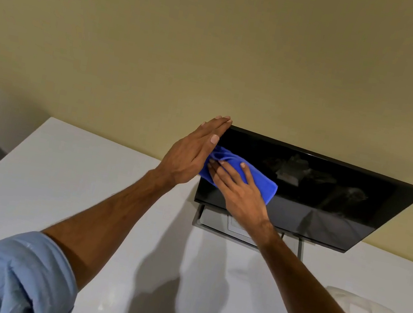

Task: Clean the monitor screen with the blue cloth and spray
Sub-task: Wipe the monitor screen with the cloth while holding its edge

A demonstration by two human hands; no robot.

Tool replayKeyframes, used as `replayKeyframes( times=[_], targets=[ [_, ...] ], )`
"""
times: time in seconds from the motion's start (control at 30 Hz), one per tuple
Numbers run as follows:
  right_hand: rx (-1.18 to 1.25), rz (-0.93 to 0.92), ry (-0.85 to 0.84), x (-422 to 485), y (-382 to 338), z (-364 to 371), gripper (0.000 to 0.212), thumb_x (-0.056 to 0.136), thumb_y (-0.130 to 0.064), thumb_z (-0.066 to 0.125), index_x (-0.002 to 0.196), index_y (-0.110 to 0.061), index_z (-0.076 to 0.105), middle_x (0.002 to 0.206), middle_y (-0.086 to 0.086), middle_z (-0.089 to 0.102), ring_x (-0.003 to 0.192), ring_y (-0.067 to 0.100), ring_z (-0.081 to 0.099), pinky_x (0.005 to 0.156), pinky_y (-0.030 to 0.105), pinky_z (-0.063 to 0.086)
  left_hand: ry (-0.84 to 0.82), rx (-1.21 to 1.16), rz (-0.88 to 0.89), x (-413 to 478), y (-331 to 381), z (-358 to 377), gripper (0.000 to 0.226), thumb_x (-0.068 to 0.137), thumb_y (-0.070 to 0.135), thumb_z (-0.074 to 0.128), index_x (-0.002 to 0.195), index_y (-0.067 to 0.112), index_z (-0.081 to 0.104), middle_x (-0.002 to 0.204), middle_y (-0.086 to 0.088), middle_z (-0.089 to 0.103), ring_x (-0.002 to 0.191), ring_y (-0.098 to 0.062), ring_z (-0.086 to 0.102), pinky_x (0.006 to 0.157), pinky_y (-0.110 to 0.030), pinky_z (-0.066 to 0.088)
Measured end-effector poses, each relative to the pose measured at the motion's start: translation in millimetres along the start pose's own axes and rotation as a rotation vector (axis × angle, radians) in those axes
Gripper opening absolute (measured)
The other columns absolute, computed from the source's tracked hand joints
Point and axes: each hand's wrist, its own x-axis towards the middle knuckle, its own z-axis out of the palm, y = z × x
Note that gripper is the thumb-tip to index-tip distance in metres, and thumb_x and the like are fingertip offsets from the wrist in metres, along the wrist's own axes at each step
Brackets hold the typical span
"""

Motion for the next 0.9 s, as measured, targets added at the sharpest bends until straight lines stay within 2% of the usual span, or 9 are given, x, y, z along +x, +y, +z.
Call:
replayKeyframes(
  times=[0.1,0.27,0.4,0.53,0.67,0.77,0.83,0.9],
  targets=[
    [0.009,-0.048,-0.114,-13.5,-14.5,10.4,0.091,0.097,-0.007,0.07,0.174,-0.019,0.023,0.18,0.003,0.026,0.167,0.025,0.024,0.132,0.054,-0.002,0.003,0.007,-0.015,-0.7,-0.5,1.3,0.057,0.122,0.036,0.018,0.174,0.021,0.036,0.18,0.011,0.033,0.168,-0.004,0.024,0.14,-0.037,0.021],
    [0.024,-0.158,-0.355,-35.0,-35.6,26.8,0.094,0.105,0.002,0.055,0.176,-0.017,-0.004,0.184,0.005,-0.003,0.17,0.026,0.001,0.133,0.052,-0.008,0.02,0.044,-0.035,-0.3,2.7,1.0,0.057,0.122,0.038,0.018,0.173,0.023,0.037,0.179,0.011,0.036,0.168,-0.004,0.026,0.139,-0.038,0.023],
    [0.01,-0.231,-0.486,-53.5,-45.9,35.0,0.094,0.107,0.002,0.054,0.174,-0.013,-0.01,0.184,0.008,-0.009,0.17,0.028,-0.004,0.131,0.051,-0.011,0.017,0.072,-0.014,-3.2,2.3,0.1,0.054,0.123,0.035,0.022,0.174,0.022,0.035,0.179,0.01,0.035,0.168,-0.004,0.026,0.139,-0.038,0.023],
    [-0.012,-0.196,-0.441,-44.2,-46.1,27.1,0.103,0.103,0.002,0.063,0.174,-0.013,-0.009,0.184,0.008,-0.008,0.17,0.029,-0.002,0.129,0.053,-0.009,0.032,0.098,-0.014,-2.5,6.3,2.0,0.055,0.123,0.036,0.021,0.175,0.022,0.032,0.181,0.011,0.03,0.168,0.001,0.02,0.14,-0.037,0.023],
    [-0.016,-0.029,-0.252,-19.5,-36.7,10.2,0.093,0.105,-0.004,0.059,0.175,-0.011,-0.002,0.184,0.007,0.002,0.17,0.026,0.0,0.13,0.054,-0.009,0.037,0.097,-0.021,-4.0,11.0,7.7,0.055,0.123,0.035,0.02,0.175,0.024,0.031,0.182,0.014,0.026,0.168,0.003,0.018,0.14,-0.037,0.023],
    [-0.011,0.033,-0.173,1.5,-35.0,1.1,0.094,0.105,-0.011,0.064,0.175,-0.013,0.002,0.184,0.007,0.008,0.17,0.026,0.005,0.132,0.055,-0.004,0.032,0.096,-0.041,-3.4,10.3,6.7,0.054,0.123,0.036,0.02,0.175,0.027,0.03,0.182,0.017,0.026,0.168,0.004,0.018,0.139,-0.037,0.026],
    [0.001,-0.028,-0.198,0.2,-36.4,0.2,0.095,0.104,-0.01,0.062,0.175,-0.014,0.0,0.184,0.008,0.008,0.17,0.028,0.006,0.134,0.056,0.002,0.027,0.098,-0.049,-4.8,10.2,4.5,0.055,0.122,0.04,0.019,0.175,0.029,0.03,0.182,0.018,0.025,0.168,0.004,0.018,0.138,-0.037,0.027],
    [-0.019,-0.126,-0.298,-16.0,-37.1,4.6,0.095,0.105,-0.006,0.061,0.175,-0.013,-0.004,0.184,0.009,0.001,0.17,0.029,0.003,0.135,0.056,0.005,0.015,0.113,-0.032,-6.0,8.5,2.0,0.056,0.122,0.042,0.018,0.175,0.029,0.029,0.182,0.018,0.025,0.167,0.005,0.017,0.139,-0.037,0.025]
  ],
)
